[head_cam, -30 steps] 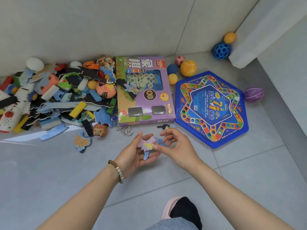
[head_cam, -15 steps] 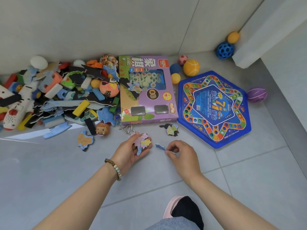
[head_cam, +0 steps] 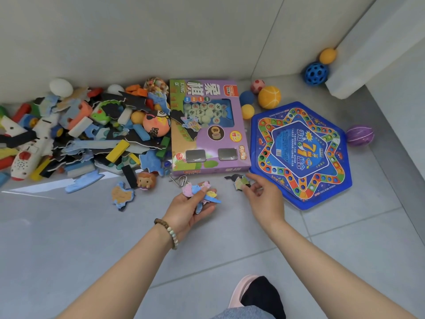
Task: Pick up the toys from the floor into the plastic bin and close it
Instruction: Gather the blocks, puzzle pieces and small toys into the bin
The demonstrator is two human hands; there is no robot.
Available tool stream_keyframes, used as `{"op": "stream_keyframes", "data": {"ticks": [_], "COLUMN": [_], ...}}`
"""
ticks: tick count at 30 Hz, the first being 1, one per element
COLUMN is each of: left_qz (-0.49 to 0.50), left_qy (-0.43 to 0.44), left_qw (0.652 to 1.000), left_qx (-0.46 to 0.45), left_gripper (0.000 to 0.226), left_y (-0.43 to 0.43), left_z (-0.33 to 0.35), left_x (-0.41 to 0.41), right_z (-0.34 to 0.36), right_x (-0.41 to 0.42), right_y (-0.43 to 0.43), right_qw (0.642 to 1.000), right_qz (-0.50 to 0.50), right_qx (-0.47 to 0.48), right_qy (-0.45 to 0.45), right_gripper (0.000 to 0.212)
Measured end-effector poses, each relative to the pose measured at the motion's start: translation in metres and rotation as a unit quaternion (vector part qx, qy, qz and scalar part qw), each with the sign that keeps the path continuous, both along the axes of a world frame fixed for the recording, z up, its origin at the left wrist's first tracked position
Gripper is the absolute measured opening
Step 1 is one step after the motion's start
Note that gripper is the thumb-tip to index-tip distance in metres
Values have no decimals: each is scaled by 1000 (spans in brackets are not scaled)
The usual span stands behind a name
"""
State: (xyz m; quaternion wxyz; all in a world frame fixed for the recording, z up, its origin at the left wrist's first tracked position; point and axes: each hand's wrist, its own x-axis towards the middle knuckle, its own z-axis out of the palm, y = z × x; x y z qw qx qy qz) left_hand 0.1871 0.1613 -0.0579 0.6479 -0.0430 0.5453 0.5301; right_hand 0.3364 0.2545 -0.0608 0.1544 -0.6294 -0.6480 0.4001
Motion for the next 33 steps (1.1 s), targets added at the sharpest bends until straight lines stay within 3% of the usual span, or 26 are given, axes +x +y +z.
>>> {"op": "stream_keyframes", "data": {"ticks": [6, 14, 16, 18, 21, 23, 26, 28, 33], "left_qz": [-6, -8, -14, -7, 13, 30, 61, 53, -11], "left_qy": [-12, -43, -45, -56, -86, -97, -80, -66, -31], "left_qw": [1000, 999, 999, 998, 996, 995, 995, 996, 999], "left_qx": [-1, -19, -16, -16, -10, -3, -3, -3, -33], "left_gripper": [18, 17, 18, 20, 35, 48, 52, 53, 52], "left_y": [-4, -10, -12, -15, -21, -23, -27, -31, -49], "left_z": [0, 4, 6, 5, 6, 10, 27, 43, 85], "left_x": [-6, -21, -28, -32, -32, -31, -45, -68, -128], "right_z": [-4, -4, 2, 14, 40, 49, 52, 55, 34], "right_x": [-3, -19, -22, -30, -46, -55, -63, -73, -103], "right_y": [8, -15, -17, -18, -25, -27, -21, -15, -24], "right_qw": [998, 993, 991, 981, 953, 962, 979, 977, 962], "right_qz": [36, -11, -27, -46, 27, 83, 53, 23, -45], "right_qx": [-3, -114, -130, -155, -224, -196, -141, -162, -258], "right_qy": [-52, -7, 22, 105, 203, 172, 135, 137, 73], "right_gripper": [27, 30, 31, 28, 25, 21, 15, 11, 32]}}
